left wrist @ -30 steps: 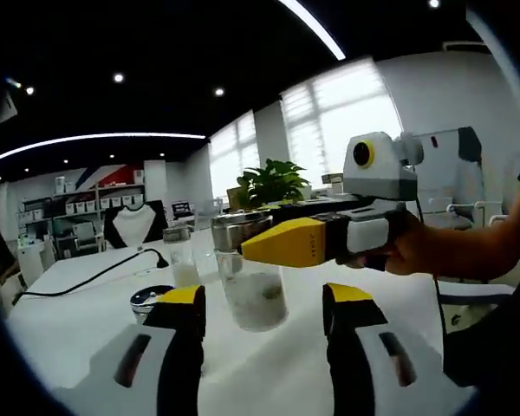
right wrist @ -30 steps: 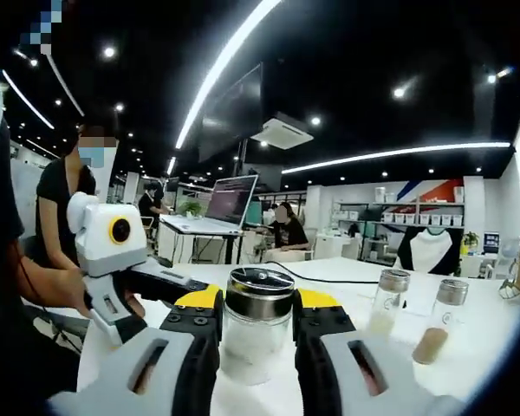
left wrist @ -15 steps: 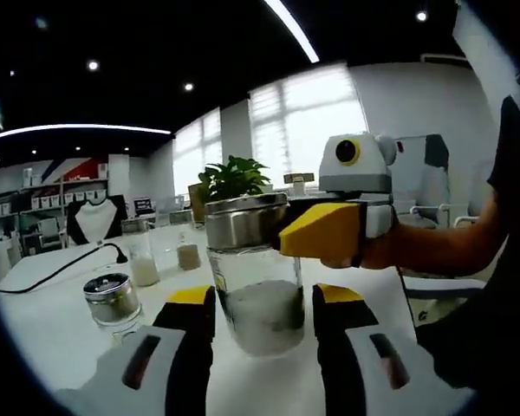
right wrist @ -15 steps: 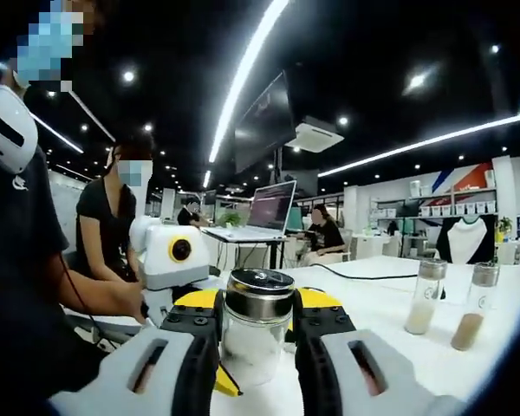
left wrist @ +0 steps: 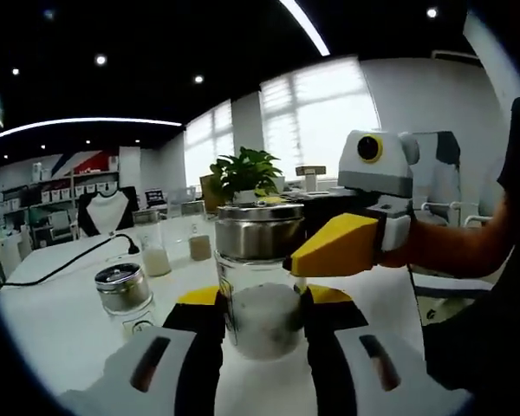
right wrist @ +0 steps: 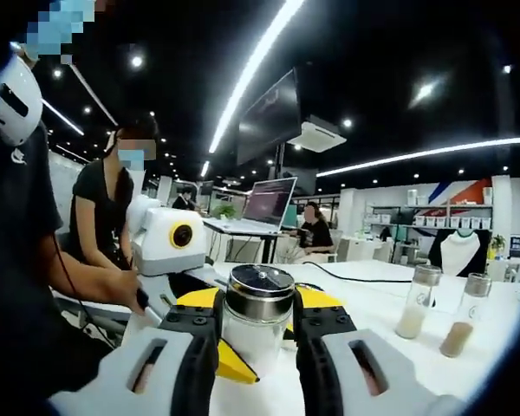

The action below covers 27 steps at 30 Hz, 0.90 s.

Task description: Rotate the seasoning bottle until the label or dispensing opening points toward the visible target arrow and the bottle remains upright within the marked orientation range

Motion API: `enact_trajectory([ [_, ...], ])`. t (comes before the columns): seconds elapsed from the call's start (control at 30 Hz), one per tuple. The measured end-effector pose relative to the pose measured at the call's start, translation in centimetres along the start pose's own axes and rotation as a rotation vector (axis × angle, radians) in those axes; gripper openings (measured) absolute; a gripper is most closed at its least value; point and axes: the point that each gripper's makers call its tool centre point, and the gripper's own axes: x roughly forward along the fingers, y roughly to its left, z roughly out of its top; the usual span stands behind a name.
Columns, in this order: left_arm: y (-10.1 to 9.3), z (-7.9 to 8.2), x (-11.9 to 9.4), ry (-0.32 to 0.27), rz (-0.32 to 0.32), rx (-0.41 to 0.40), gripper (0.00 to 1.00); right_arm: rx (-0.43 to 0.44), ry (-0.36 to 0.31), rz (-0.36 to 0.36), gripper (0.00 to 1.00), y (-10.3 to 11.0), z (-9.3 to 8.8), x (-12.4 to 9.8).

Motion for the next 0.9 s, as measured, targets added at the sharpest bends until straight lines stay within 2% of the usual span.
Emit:
enact_trajectory([
  [0.13,0.3,0.2,0.1,-0.009,0.053,-0.013,0.37,-0.04,-0.004,-0.097,0.3,-0.3,0.1,0.4],
  [0.2,0.8,0.2,0.1,0.004,0.103,0.026,0.37,-0.057,0.009,-0.146,0.3,-0.5,-0.1,0.6],
  [0.43,1.3,0.0,0.4,0.012,0.178,0.041,0.37,-0.052,0.031,-0.282,0.32,-1.1,-0.5,1.0],
  [0.6,1.6,0.1,0.5,-0.004,0.234,0.046,0.37,-0.006,0.035,-0.356,0.32,-1.6,-0.6,1.1],
  [0.67,2.0,0.1,0.4,-0.003,0.289,0.087,0.37,0.003,0.039,-0.39,0.32,-1.8,-0.8,1.2],
  [0.77,2.0,0.1,0.4,-0.015,0.315,0.075,0.37,0.01,0.044,-0.449,0.32,-2.1,-0.8,1.4],
  [0.9,2.3,0.1,0.5,-0.002,0.316,0.086,0.37,0.01,0.065,-0.482,0.32,-2.2,-0.9,1.6],
])
